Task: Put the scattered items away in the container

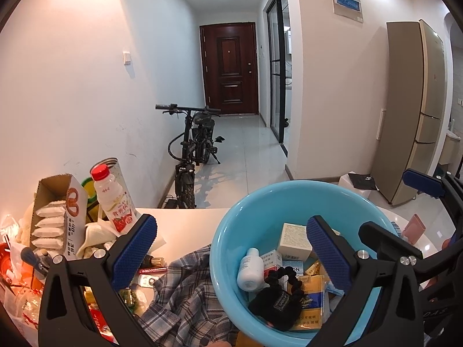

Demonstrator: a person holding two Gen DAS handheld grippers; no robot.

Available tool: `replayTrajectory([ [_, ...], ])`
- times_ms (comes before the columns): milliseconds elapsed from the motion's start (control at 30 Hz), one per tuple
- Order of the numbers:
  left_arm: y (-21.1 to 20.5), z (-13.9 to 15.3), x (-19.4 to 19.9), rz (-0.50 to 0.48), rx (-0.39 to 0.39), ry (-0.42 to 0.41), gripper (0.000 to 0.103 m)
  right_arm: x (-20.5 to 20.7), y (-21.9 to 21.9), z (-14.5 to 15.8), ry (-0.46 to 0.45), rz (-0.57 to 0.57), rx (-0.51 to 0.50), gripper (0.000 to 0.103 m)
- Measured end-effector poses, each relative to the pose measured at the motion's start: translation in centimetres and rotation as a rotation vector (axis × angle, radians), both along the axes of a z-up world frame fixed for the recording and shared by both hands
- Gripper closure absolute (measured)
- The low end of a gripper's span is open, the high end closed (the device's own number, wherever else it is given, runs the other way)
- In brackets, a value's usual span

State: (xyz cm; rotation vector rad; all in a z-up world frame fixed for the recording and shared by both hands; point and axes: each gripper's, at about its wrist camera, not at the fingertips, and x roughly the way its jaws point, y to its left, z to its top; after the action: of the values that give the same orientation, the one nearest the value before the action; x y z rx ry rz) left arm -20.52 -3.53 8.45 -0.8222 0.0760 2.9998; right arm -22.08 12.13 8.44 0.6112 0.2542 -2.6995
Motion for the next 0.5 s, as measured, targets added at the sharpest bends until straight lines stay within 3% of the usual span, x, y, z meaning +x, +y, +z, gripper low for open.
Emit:
replayTrajectory([
  [200,0.2,-0.3,-0.3,-0.018,0.007,-0.018,0.0,-0.2,-0.1,-0.2,-0.008,0.003,0.014,0.0],
  [500,0.7,0.5,0.8,0.005,-0.024,0.02,0.0,0.1,0.4,0.0,-0.007,0.013,0.004,0.0],
])
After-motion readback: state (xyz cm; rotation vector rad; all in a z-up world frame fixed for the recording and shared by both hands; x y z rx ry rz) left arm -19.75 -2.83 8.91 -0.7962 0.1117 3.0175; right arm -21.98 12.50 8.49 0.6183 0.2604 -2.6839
